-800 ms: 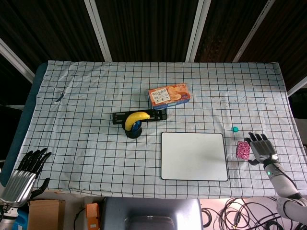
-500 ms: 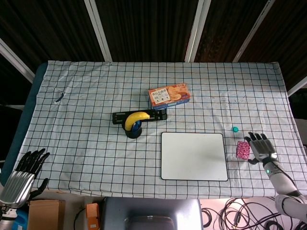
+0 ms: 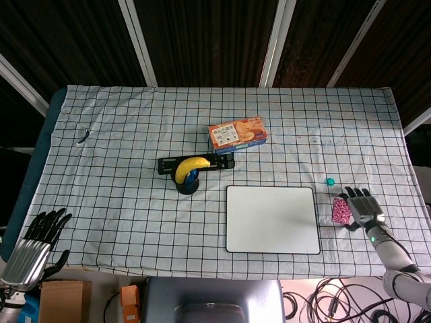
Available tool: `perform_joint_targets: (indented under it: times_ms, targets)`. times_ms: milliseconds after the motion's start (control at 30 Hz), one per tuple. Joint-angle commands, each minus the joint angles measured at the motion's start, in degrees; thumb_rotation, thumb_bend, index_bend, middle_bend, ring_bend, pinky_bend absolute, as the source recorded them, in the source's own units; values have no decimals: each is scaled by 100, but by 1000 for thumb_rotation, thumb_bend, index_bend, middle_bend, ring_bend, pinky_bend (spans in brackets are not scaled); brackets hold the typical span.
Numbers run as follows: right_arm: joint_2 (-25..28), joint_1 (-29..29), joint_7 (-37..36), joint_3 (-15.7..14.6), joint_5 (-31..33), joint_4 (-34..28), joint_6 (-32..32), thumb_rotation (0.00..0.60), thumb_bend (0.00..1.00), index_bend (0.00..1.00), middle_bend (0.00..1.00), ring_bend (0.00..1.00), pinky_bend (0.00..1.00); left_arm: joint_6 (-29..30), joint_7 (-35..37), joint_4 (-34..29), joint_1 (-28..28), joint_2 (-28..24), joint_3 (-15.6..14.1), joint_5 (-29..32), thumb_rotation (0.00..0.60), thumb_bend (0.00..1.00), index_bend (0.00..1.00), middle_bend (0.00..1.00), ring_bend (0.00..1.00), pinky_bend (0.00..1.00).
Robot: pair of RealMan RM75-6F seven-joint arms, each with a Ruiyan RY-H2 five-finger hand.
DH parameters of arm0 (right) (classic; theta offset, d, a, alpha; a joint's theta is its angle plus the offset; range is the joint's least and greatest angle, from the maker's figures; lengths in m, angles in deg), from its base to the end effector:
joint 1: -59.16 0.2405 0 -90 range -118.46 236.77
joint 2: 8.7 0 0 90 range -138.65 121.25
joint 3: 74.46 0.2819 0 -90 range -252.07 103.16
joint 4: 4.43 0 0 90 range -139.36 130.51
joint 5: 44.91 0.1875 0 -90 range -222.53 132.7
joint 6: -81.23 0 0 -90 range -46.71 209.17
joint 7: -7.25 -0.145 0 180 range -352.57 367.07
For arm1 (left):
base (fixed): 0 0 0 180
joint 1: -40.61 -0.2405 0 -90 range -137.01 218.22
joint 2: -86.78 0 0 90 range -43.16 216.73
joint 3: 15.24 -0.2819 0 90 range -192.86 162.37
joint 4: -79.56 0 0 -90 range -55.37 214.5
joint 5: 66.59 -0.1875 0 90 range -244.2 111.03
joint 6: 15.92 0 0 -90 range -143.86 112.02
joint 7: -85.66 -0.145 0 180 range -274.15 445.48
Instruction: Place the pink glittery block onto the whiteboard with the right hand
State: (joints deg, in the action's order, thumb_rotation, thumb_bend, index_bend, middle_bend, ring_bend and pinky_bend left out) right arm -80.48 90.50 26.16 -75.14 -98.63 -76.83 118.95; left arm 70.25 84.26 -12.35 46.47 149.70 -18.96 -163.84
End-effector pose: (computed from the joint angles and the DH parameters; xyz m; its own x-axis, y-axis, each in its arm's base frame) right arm -0.3808 -0.3118 0.1135 0.5783 -0.5871 0.5666 -0.7138 -0.0277 0.6998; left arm -0.3074 0.1627 0.1747 0.4617 0.0811 0.8833 0.8731 -0.2172 -0.4364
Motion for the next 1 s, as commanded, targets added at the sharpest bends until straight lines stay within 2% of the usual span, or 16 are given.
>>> perform_joint_targets:
  times_ms: [33,167,400,733,1000]
  targets:
    - [-18,4,-30,-8,-19,17,-3,600,189,169,0,0,0,3,-2,-3,-2,-2,-1,-1,600,408,0,0,0,31]
    - [-47,-3,-68,-18,-86,39,48,600,189,202,0,0,0,1,4,-4,0,-4,-3,-6,600,408,0,0,0,31]
    - [-84,-26,-66,-33,-129,66,157,600,189,340,0,0,0,-16,8,-5,11,-7,-4,-8,600,408,0,0,0,31]
    - [138,-155,-89,13,-262,-238,584,600,189,332,0,0,0,2,18,-1,4,-9,-8,-19,600,407,0,0,0,31]
    - [392,-166,-149,145,-569,-876,938,600,189,311,0,0,0,6,16,-8,11,-2,-8,-42,600,407,0,0,0,31]
